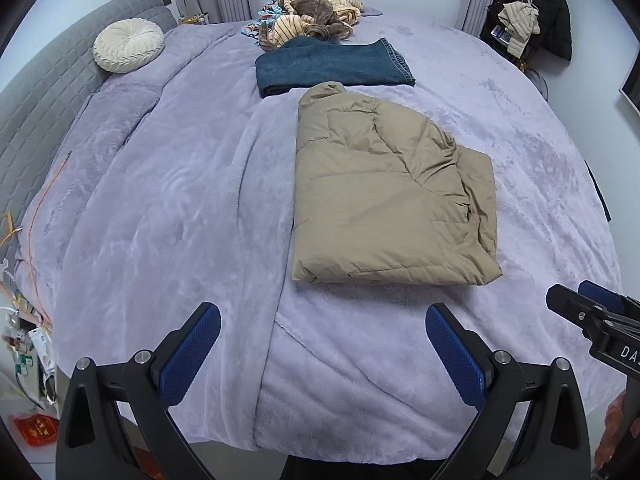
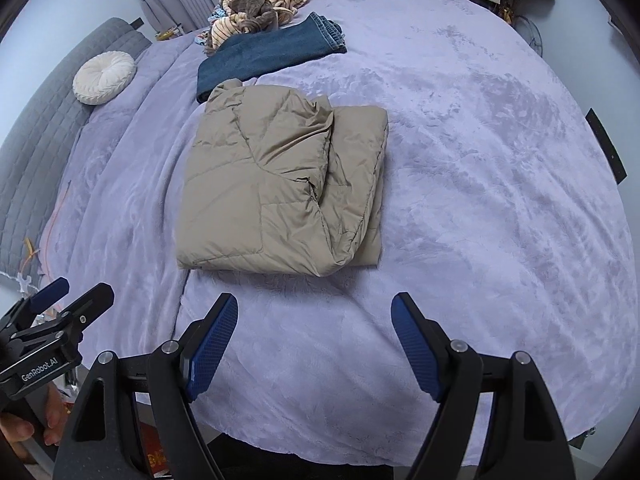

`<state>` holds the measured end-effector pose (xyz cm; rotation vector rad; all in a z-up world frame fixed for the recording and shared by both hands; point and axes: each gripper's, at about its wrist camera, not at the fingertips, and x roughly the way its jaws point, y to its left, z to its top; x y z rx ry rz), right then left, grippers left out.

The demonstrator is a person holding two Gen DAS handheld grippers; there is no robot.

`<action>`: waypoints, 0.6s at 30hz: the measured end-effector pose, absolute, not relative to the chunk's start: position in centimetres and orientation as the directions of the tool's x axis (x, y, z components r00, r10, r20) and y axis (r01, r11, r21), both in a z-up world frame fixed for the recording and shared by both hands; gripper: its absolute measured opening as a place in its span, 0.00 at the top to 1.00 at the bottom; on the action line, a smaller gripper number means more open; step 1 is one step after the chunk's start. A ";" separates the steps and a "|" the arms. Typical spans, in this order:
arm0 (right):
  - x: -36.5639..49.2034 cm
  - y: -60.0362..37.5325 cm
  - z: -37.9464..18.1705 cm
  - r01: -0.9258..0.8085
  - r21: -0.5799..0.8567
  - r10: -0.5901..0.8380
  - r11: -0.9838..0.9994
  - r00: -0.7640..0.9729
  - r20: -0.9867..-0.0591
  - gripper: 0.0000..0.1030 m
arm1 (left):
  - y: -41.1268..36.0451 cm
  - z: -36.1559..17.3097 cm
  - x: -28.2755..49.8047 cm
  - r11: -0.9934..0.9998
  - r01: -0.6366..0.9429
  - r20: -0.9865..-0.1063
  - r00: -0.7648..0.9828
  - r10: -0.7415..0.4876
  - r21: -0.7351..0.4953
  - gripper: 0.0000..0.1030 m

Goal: Fold large clothes

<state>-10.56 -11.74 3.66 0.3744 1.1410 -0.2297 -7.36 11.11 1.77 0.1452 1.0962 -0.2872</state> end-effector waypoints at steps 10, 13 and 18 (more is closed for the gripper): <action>-11.8 -11.4 6.3 0.342 0.134 -0.035 0.930 0.445 -0.895 0.21 | 11.4 3.7 -8.7 0.954 0.298 -0.879 0.444 -0.174 -0.038 0.00; -11.9 -11.3 6.9 0.356 0.133 -0.048 0.925 0.457 -0.888 0.21 | 11.7 4.2 -8.6 0.952 0.304 -0.873 0.457 -0.169 -0.026 0.00; -11.4 -10.6 7.6 0.383 0.125 -0.086 0.915 0.491 -0.867 0.11 | 13.0 5.2 -8.0 0.947 0.322 -0.859 0.484 -0.163 0.001 0.00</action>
